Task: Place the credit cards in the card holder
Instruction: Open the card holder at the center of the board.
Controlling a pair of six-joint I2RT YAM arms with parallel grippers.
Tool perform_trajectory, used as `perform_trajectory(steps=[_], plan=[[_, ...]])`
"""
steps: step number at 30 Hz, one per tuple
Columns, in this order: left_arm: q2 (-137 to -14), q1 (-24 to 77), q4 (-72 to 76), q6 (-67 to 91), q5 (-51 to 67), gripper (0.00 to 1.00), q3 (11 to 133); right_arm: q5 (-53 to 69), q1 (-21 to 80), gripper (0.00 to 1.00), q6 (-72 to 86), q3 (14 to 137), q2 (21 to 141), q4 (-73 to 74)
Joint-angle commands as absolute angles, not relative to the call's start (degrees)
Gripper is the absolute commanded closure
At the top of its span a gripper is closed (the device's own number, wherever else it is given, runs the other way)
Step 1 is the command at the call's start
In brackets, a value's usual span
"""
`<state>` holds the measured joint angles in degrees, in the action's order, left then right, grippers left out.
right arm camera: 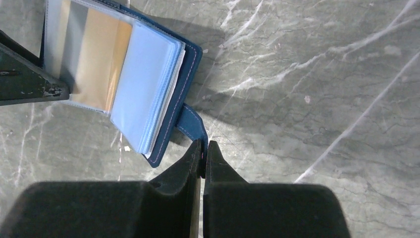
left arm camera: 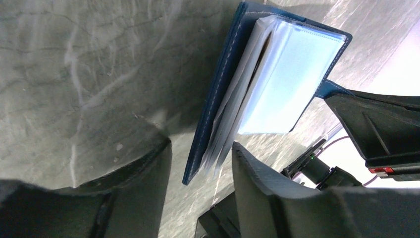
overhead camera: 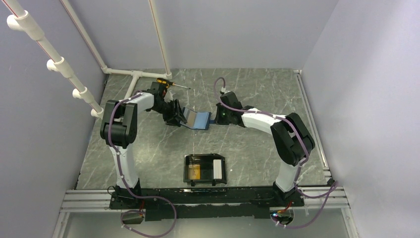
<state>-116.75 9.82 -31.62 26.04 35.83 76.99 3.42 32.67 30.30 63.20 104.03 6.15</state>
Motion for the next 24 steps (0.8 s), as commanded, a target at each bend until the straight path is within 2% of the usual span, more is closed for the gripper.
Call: perform_trajectory(steps=[1, 6, 8, 10, 13, 17, 20, 24], plan=[[-115.84, 10.55, -35.03, 23.15, 30.88, 0.42, 79.82, 1.17, 32.34, 1.0, 27.63, 62.93, 100.83, 7.29], [-109.31, 11.51, -38.63, 19.03, 17.66, 0.27, 80.83, 1.9, 31.66, 1.0, 25.23, 63.55, 101.09, 8.47], [-106.1, 11.81, -36.38, 18.87, 17.54, 0.25, 79.45, 3.26, 31.35, 1.0, 24.0, 64.22, 101.67, 8.88], [-103.21, 12.5, -32.8, 19.95, 21.56, 0.26, 77.68, 5.79, 31.13, 0.92, 22.32, 65.6, 102.29, 9.53], [-101.71, 14.74, -29.38, 21.96, 27.66, 0.36, 77.43, 5.41, 31.18, 0.69, 21.22, 70.98, 103.99, 16.14], [-104.4, 16.08, -26.6, 26.77, 37.35, 0.49, 79.62, 1.75, 32.62, 0.5, 19.89, 78.33, 105.12, 24.68], [-108.99, 16.08, -26.3, 28.86, 41.63, 0.58, 81.96, 1.11, 33.87, 0.46, 18.87, 82.37, 105.64, 27.39], [-113.08, 15.95, -28.23, 27.82, 39.29, 0.67, 82.78, 3.05, 35.3, 0.44, 20.01, 86.84, 106.29, 28.18]])
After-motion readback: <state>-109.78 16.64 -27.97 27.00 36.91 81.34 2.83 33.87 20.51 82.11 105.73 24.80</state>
